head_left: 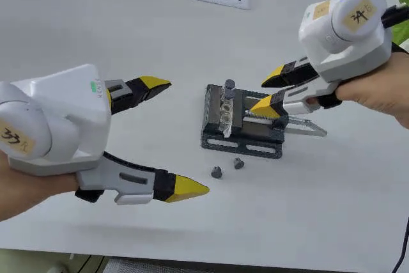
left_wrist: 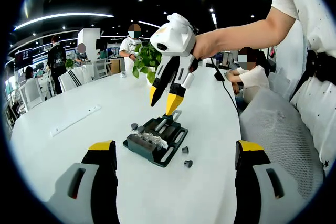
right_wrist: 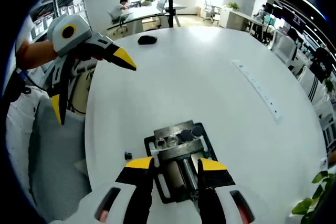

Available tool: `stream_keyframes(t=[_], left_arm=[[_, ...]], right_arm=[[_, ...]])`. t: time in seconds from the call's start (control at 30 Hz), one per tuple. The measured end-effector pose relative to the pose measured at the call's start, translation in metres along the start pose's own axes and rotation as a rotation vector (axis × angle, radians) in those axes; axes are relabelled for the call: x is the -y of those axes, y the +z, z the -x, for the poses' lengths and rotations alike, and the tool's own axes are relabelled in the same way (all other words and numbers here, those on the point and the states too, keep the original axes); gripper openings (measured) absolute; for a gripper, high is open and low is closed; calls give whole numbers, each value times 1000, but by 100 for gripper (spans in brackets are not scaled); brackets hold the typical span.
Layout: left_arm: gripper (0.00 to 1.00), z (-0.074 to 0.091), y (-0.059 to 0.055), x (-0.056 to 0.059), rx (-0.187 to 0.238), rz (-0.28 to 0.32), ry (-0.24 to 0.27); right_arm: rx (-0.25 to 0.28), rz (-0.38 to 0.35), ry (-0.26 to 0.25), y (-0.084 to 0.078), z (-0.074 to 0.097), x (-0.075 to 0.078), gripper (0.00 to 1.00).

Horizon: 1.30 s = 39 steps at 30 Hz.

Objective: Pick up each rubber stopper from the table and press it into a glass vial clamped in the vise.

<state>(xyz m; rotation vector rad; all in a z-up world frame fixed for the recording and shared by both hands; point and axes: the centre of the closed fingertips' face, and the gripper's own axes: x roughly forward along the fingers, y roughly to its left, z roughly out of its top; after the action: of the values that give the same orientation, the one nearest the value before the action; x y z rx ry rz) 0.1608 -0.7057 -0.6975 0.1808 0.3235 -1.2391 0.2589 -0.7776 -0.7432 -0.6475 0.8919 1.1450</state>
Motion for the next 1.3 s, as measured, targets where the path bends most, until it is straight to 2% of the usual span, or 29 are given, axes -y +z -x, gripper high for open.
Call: stream_keyframes(t=[0.27,0.6,0.83,1.03,1.3], left_arm=[[93,1,-1,1,-4,1,2],[93,1,-1,1,-6,2,3],[93,1,-1,3,-4,-1,-5],[93,1,-1,4,-1,3,-9],[93,0,-2,6,-3,4,-16]], right_arm=[[11,-28,-12,-16,6,-9,32],[15,-84,-42,-33,1,-26,36],[51,-187,-105,-41,-5,-34,37],[61,-247,-122,-50,-16,-43,37],[91,-352,-170,-58,-26,-53,38]])
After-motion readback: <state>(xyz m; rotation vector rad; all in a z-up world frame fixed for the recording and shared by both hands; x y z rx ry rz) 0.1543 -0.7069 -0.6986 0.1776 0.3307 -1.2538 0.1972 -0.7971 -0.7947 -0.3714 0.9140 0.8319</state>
